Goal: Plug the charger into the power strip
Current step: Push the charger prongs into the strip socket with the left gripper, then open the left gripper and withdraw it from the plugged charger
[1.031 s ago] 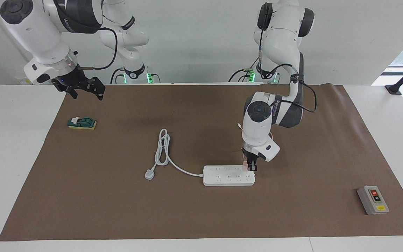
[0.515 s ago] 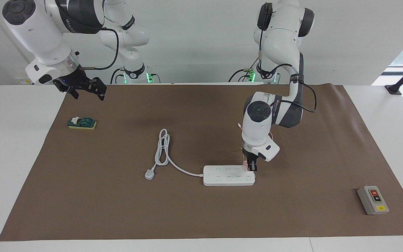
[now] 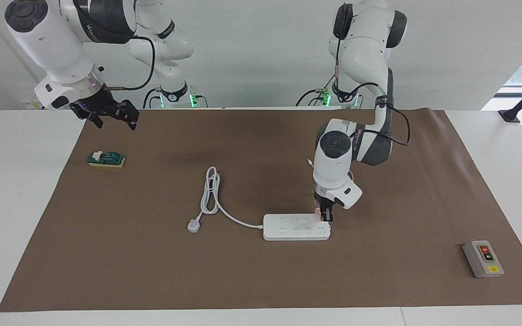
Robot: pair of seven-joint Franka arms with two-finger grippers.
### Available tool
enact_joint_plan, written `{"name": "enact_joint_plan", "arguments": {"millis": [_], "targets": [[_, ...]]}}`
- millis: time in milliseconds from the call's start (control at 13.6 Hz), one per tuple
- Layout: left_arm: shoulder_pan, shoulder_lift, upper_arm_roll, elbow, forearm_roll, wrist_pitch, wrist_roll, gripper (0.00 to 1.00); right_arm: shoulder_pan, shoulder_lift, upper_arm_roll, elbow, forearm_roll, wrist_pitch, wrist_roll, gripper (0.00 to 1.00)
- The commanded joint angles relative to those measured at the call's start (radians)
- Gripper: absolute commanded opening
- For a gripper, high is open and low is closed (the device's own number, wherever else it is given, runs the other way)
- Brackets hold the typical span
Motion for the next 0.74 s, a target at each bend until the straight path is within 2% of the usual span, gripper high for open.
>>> {"name": "enact_joint_plan", "arguments": {"millis": [0,74,663], "targets": [[0.008,0.019,-0.006,0.022,-0.021,-0.073,0.042,0.78,0.01,0.011,-0.008,0.02,-0.013,-0.017,-0.022,1.0],[0.012,0.013,-0.006,0.023,-0.024,-0.076,0.053,1.0,0.01,0.011,-0.008,0.02,-0.013,-0.017,-0.022,1.0],[0.069,-0.147,-0.003,0.02,-0.101,-0.138,0.205,1.0,0.01,0.011,-0.008,0.02,-0.012,-0.017,-0.022,1.0]]}}
